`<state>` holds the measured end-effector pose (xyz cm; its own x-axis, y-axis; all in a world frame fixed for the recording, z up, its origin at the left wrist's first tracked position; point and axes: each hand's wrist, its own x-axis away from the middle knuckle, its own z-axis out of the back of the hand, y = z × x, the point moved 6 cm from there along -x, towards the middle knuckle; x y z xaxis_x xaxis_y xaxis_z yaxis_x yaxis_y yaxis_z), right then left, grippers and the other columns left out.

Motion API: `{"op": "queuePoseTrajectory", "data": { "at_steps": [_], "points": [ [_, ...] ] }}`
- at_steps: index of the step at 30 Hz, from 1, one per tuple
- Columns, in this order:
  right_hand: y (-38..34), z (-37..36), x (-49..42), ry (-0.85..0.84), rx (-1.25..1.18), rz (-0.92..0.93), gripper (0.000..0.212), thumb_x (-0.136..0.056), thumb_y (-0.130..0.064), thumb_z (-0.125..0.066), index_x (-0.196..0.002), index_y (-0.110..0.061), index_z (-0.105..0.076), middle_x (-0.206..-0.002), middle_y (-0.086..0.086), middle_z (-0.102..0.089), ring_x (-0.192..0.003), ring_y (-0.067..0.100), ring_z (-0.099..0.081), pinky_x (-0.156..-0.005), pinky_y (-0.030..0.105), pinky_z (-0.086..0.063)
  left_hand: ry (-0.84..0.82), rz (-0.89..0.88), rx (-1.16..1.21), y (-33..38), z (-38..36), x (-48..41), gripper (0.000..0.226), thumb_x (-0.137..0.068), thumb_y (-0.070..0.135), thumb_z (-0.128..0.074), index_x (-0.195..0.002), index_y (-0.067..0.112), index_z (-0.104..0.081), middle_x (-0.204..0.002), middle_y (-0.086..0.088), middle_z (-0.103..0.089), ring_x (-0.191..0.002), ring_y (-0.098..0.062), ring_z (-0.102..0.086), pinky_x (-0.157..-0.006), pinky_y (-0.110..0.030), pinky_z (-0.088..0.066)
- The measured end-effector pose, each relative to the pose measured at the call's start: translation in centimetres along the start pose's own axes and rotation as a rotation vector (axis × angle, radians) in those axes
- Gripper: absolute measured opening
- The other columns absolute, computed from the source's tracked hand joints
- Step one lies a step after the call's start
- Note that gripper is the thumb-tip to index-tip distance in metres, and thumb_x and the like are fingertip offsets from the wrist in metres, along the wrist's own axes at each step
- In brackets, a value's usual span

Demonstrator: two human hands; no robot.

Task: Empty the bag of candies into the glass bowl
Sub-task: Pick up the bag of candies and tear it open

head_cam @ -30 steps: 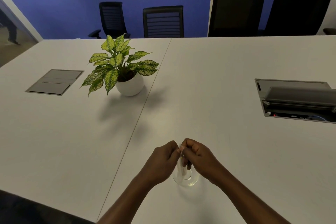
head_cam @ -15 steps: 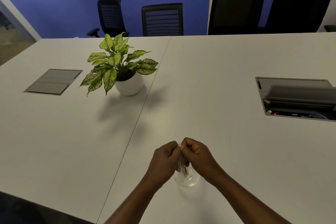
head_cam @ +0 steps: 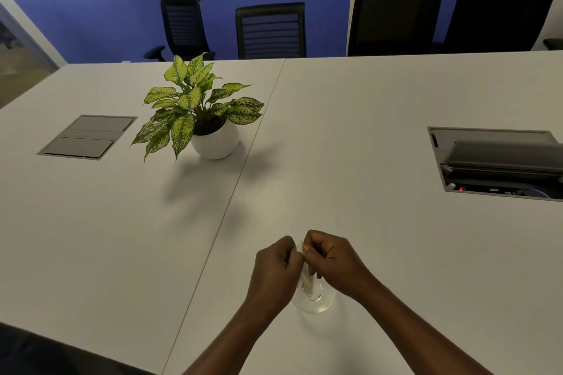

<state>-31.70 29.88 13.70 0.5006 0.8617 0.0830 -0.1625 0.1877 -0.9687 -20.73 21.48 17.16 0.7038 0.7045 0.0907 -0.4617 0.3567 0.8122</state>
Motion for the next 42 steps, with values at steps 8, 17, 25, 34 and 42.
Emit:
{"op": "queuePoseTrajectory", "data": {
  "at_steps": [8, 17, 25, 34, 42],
  "points": [
    [0.4, -0.2, -0.1, 0.027, -0.01, -0.041, 0.022, -0.1, -0.017, -0.055, -0.081, -0.007, -0.06, -0.073, 0.017, -0.068, -0.065, 0.03, -0.068, -0.061, 0.037, -0.056, -0.096, 0.049, 0.039, -0.5, -0.1, -0.1, 0.026, -0.098, 0.023, -0.054, -0.081, 0.005, -0.062, -0.065, -0.009, -0.069, -0.05, -0.011, -0.065, -0.053, -0.026, -0.056],
    [0.7, 0.2, 0.2, 0.032, -0.156, -0.14, 0.029, -0.101, -0.033, -0.057, -0.08, -0.013, -0.059, -0.074, 0.023, -0.07, -0.064, 0.019, -0.067, -0.06, 0.029, -0.055, -0.172, 0.177, 0.178, -1.3, -0.4, 0.4, 0.013, -0.091, 0.013, -0.058, -0.081, 0.009, -0.066, -0.063, -0.001, -0.072, -0.054, -0.013, -0.068, -0.06, -0.032, -0.06],
    [1.1, -0.4, 1.0, -0.077, -0.037, -0.172, 0.027, -0.103, -0.032, -0.055, -0.085, -0.014, -0.065, -0.082, 0.016, -0.073, -0.066, 0.009, -0.068, -0.06, 0.027, -0.054, -0.165, 0.246, 0.321, -1.8, -0.7, 0.6, 0.026, -0.096, 0.024, -0.062, -0.085, 0.001, -0.062, -0.067, -0.006, -0.074, -0.06, -0.017, -0.069, -0.063, -0.032, -0.061],
    [1.1, -0.5, 1.5, -0.069, -0.043, -0.172, 0.021, -0.102, -0.02, -0.051, -0.084, -0.013, -0.06, -0.077, 0.016, -0.07, -0.067, 0.016, -0.065, -0.062, 0.029, -0.054, -0.218, 0.271, 0.278, -2.3, -1.1, 0.8, 0.026, -0.097, 0.026, -0.058, -0.091, 0.001, -0.064, -0.069, -0.004, -0.075, -0.063, -0.017, -0.072, -0.067, -0.033, -0.064],
    [0.8, -0.2, 1.5, -0.053, 0.003, -0.169, 0.02, -0.099, -0.018, -0.052, -0.081, -0.019, -0.063, -0.07, 0.004, -0.071, -0.065, 0.007, -0.067, -0.059, 0.026, -0.053, -0.251, 0.263, 0.291, -1.9, -1.5, 0.8, 0.023, -0.098, 0.017, -0.053, -0.089, 0.001, -0.066, -0.079, -0.019, -0.076, -0.064, -0.021, -0.072, -0.066, -0.035, -0.063]
  ]
}}
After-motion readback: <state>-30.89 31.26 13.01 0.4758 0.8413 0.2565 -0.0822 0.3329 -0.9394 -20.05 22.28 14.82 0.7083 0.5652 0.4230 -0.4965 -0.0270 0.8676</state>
